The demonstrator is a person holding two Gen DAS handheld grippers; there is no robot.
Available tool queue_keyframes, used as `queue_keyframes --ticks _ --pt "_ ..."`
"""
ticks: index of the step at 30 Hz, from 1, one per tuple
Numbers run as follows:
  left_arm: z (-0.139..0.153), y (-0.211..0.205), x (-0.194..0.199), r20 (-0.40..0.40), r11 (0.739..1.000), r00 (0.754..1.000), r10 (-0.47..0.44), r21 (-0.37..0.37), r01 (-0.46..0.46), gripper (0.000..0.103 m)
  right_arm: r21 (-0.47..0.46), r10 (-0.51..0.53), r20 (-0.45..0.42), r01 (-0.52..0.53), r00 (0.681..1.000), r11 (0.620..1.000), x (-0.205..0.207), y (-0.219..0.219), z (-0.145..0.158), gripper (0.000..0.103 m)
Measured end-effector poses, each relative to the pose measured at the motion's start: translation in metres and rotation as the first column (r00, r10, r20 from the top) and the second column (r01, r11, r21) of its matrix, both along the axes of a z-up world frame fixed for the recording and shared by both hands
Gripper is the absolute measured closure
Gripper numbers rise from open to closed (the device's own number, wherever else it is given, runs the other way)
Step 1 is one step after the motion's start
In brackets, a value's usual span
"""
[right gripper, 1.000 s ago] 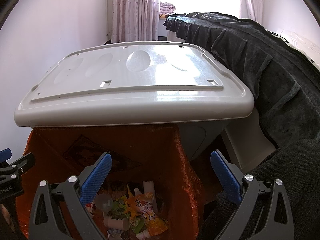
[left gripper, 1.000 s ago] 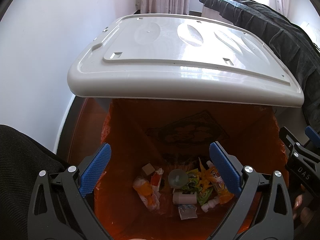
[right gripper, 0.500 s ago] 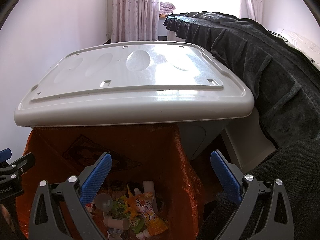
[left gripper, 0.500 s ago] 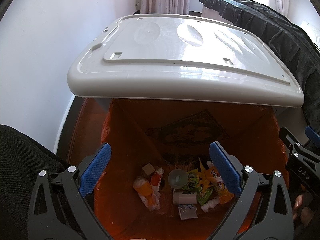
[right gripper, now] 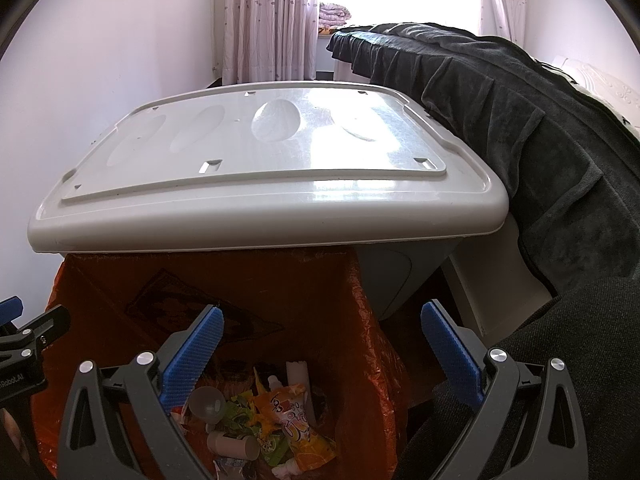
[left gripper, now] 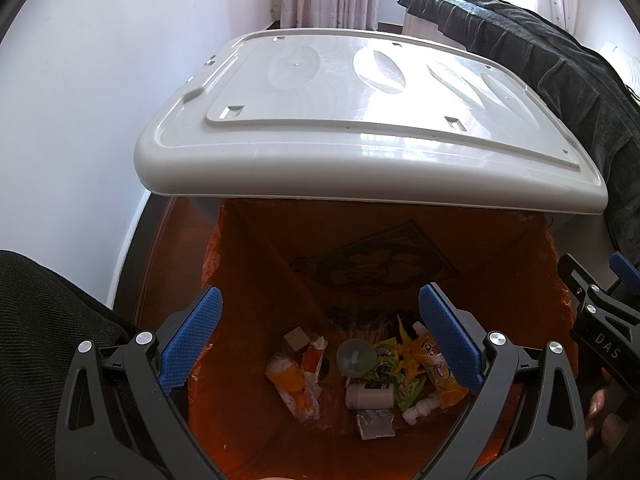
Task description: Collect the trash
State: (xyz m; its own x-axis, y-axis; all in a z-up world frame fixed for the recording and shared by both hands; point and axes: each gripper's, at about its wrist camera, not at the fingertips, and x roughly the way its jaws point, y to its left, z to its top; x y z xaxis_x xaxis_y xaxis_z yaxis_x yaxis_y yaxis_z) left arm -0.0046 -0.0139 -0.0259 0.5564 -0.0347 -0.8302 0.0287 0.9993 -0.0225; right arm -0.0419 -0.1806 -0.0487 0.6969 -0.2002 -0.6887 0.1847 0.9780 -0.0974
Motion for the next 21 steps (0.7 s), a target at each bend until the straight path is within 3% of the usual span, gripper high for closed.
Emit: queue_keyframes --ticks 21 --pt "-0.0004 -0.0007 0.0 0.0 1.0 1.0 0.001 0.0 -0.001 0.007 0.001 0.0 -0.003 0.0 1.0 1.0 -0.002 0.0 -0.0014 0.005"
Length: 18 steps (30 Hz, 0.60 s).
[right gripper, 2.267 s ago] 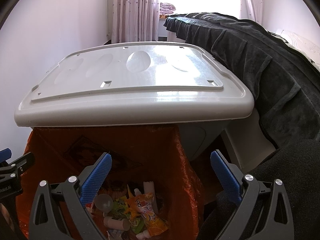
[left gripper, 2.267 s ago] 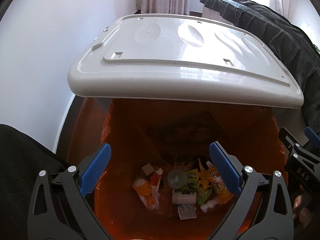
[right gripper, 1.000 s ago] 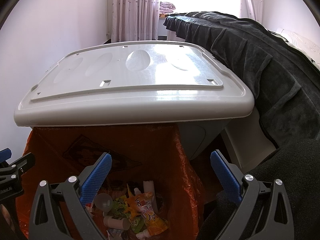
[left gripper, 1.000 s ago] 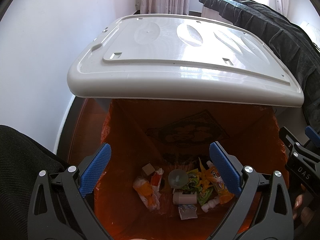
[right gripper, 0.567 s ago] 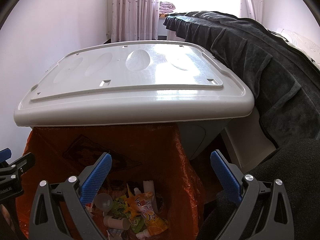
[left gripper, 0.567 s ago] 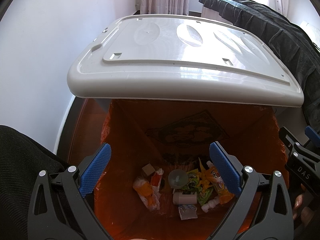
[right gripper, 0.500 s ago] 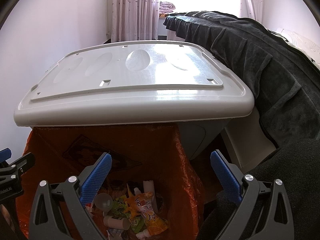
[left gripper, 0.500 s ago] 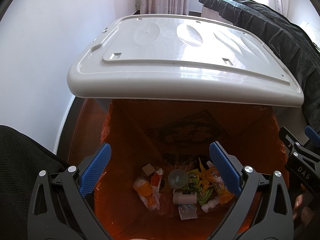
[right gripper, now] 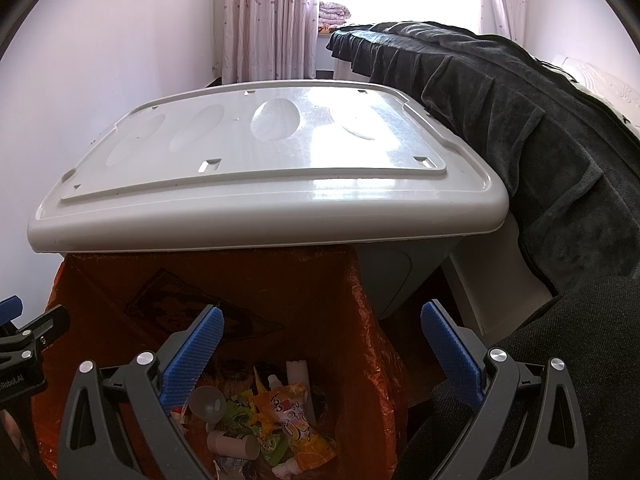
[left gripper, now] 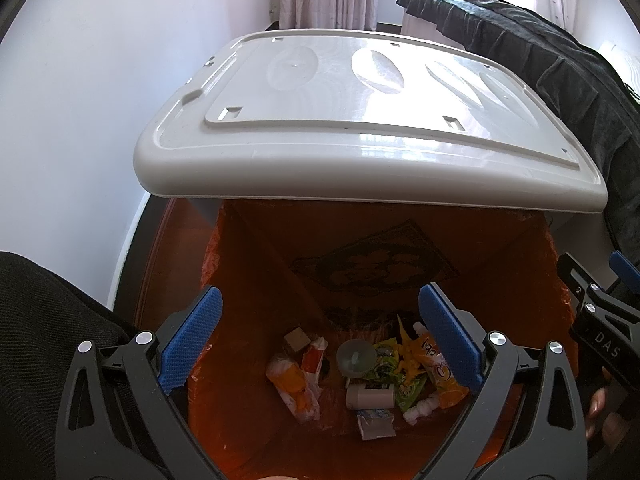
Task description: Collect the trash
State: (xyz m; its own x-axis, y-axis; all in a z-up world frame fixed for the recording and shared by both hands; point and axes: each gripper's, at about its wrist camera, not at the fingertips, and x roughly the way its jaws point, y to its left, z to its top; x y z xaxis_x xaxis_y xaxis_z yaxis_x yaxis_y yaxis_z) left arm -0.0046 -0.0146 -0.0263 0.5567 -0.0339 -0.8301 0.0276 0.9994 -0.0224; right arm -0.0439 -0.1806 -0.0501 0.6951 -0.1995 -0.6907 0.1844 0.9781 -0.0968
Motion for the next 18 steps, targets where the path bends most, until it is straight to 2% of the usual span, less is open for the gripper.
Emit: queue_keyframes --ticks 18 --pt "0.0016 0.0057 0.0007 0.026 1.0 1.0 0.0 -0.007 0.0 0.007 0.0 0.001 -0.004 -0.001 1.0 1.0 -0.001 -0.0011 -0.001 0.005"
